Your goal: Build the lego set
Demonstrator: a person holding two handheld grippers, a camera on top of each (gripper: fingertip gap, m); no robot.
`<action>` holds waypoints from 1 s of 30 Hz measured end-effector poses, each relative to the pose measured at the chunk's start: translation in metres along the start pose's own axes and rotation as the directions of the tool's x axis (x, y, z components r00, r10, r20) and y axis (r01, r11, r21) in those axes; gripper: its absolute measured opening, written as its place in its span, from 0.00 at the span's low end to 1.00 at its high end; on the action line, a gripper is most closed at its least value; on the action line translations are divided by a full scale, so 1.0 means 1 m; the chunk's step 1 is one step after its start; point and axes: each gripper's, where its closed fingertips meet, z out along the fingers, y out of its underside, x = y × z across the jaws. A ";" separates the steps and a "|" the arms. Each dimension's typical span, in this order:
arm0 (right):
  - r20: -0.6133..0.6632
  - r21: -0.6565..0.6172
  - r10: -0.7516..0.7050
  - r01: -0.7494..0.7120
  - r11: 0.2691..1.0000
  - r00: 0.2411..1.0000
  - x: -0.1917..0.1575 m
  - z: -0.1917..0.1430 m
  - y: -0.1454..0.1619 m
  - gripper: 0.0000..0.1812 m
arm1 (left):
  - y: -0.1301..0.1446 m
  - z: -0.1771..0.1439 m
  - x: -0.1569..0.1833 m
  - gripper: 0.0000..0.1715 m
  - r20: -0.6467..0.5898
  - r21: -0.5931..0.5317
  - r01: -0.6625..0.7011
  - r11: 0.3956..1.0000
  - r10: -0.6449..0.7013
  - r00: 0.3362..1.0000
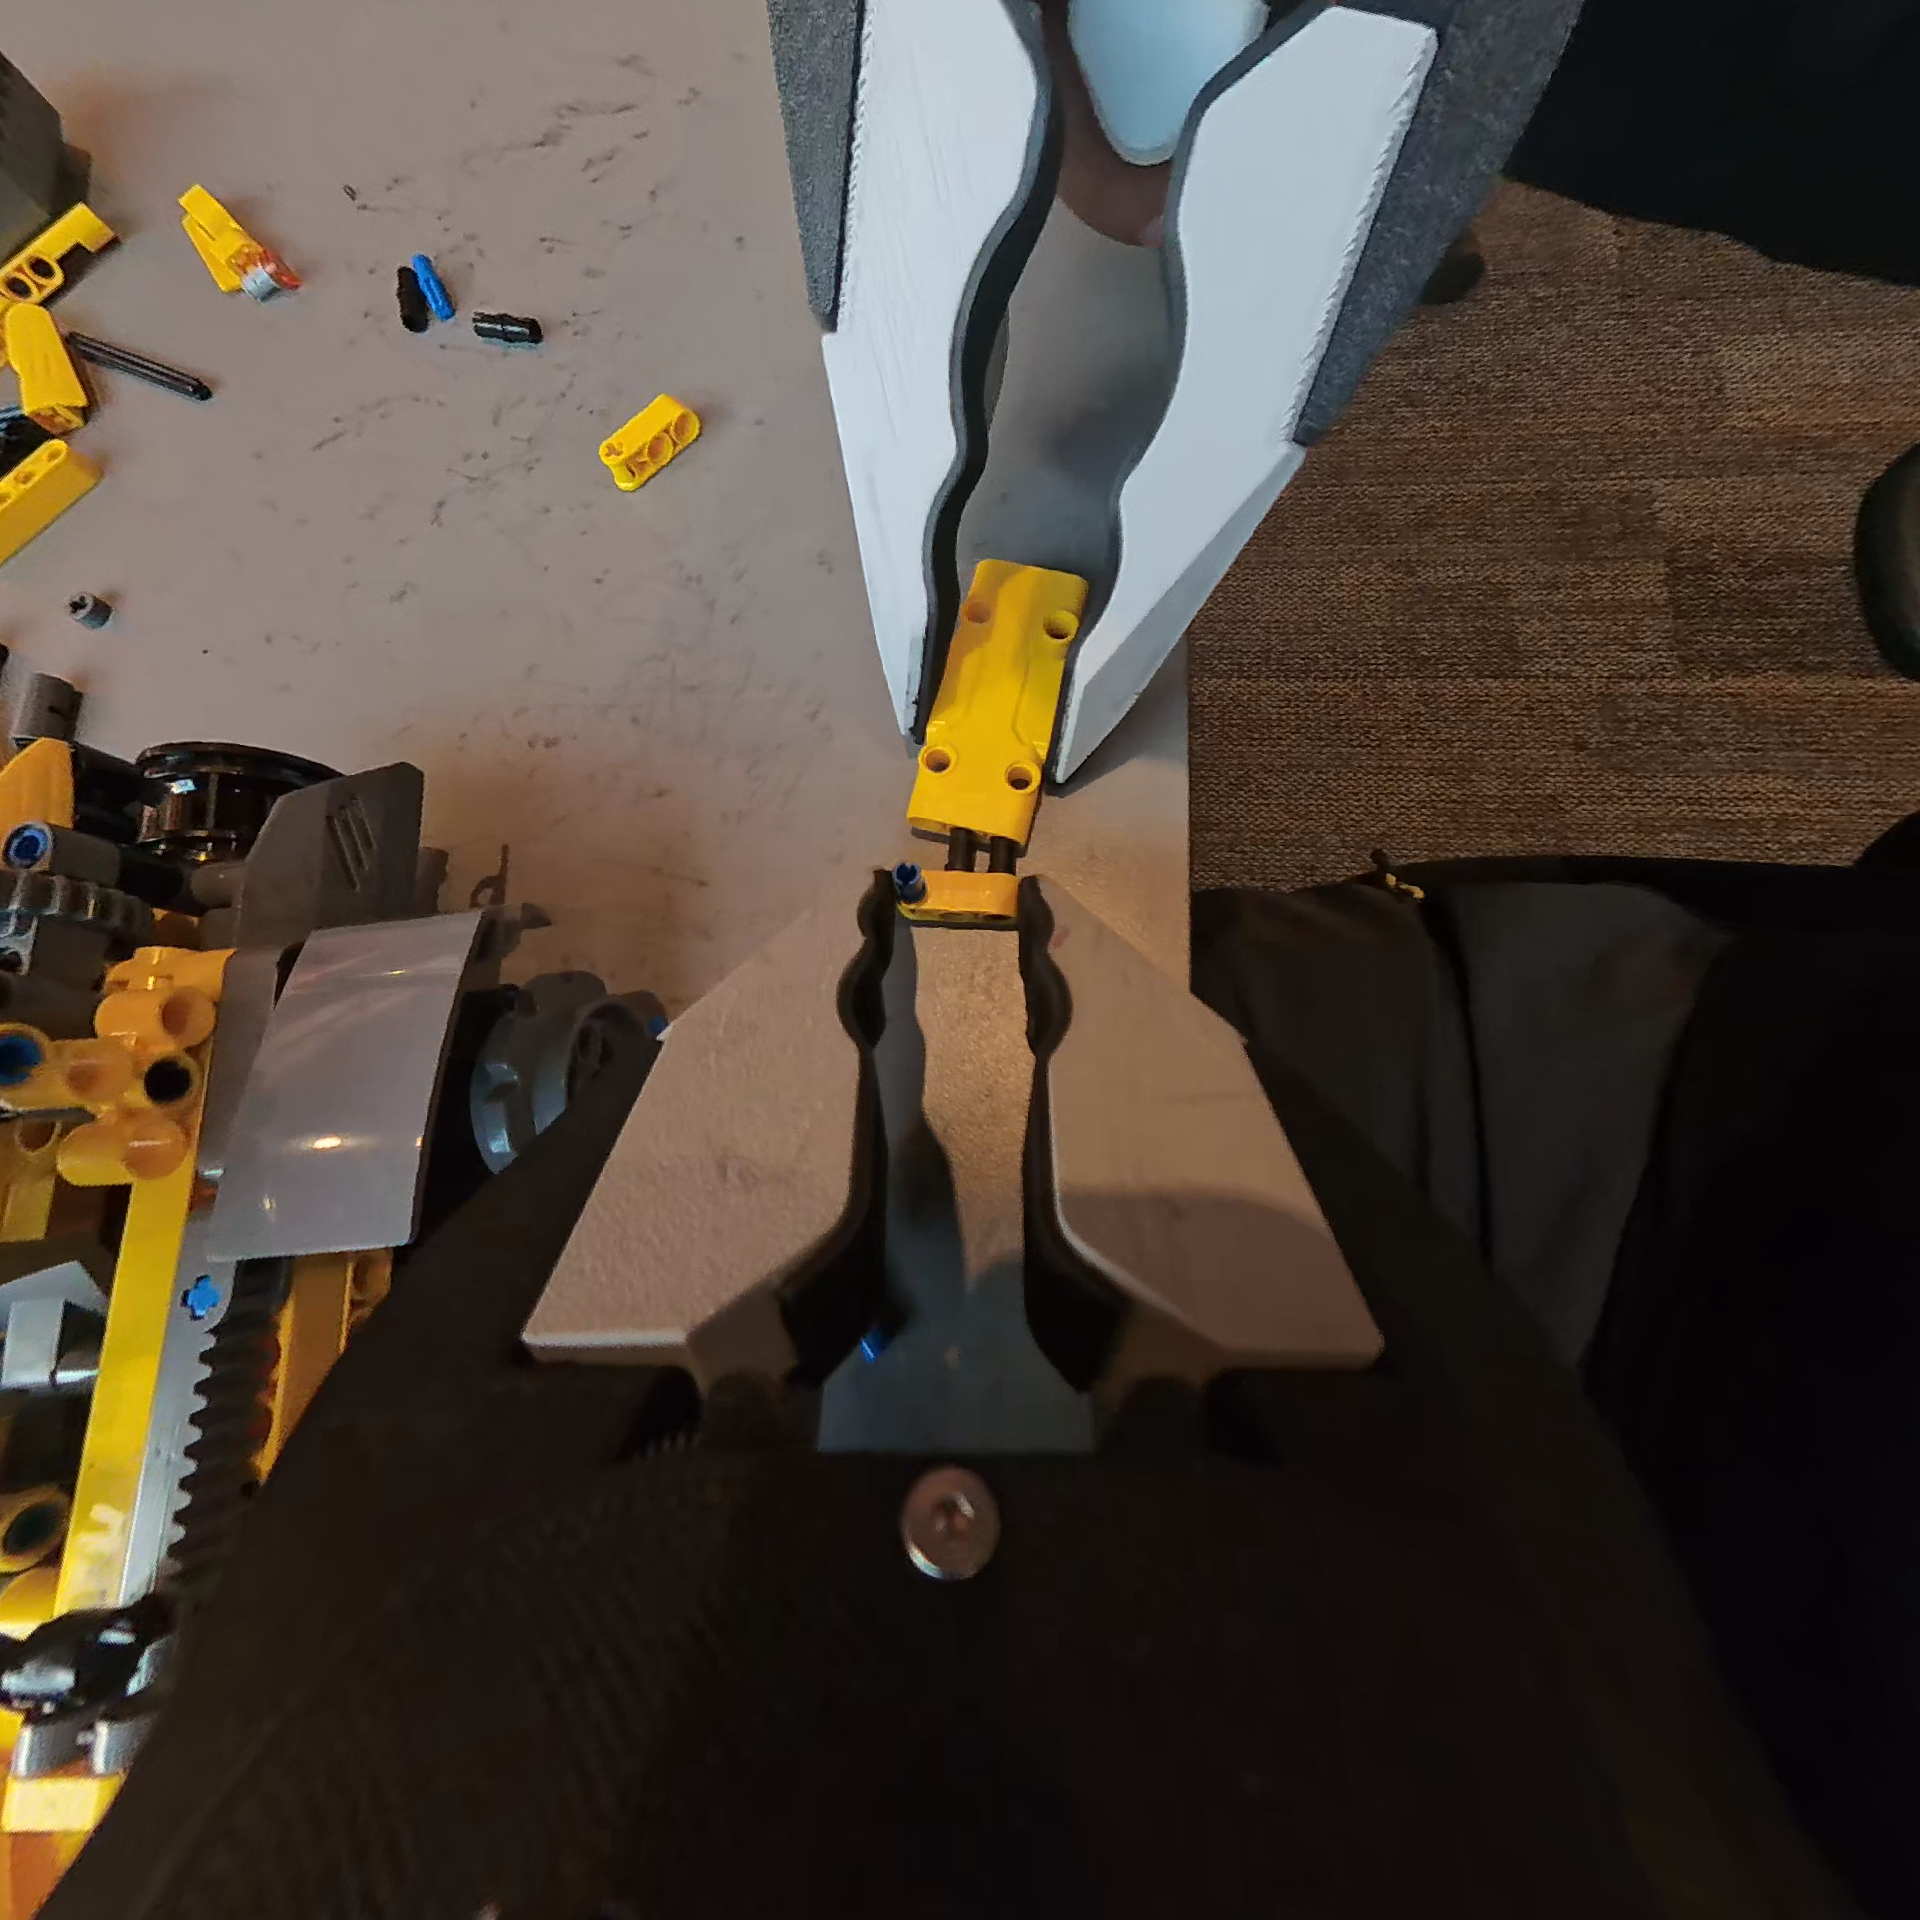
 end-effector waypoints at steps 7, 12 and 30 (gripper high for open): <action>-0.036 -0.017 0.023 -0.024 1.000 0.999 0.000 0.000 0.000 0.14 | 0.000 0.000 0.000 0.12 0.000 0.001 -0.002 1.000 0.002 1.000; -0.095 -0.029 -0.046 0.043 0.999 0.994 0.000 -0.001 -0.002 0.14 | -0.001 0.000 0.001 0.12 -0.015 0.008 -0.060 0.998 0.060 0.998; 0.181 -0.014 -0.096 0.100 0.995 0.979 -0.005 0.004 -0.003 0.13 | 0.001 -0.002 0.006 0.12 -0.089 0.035 -0.161 0.986 0.163 0.983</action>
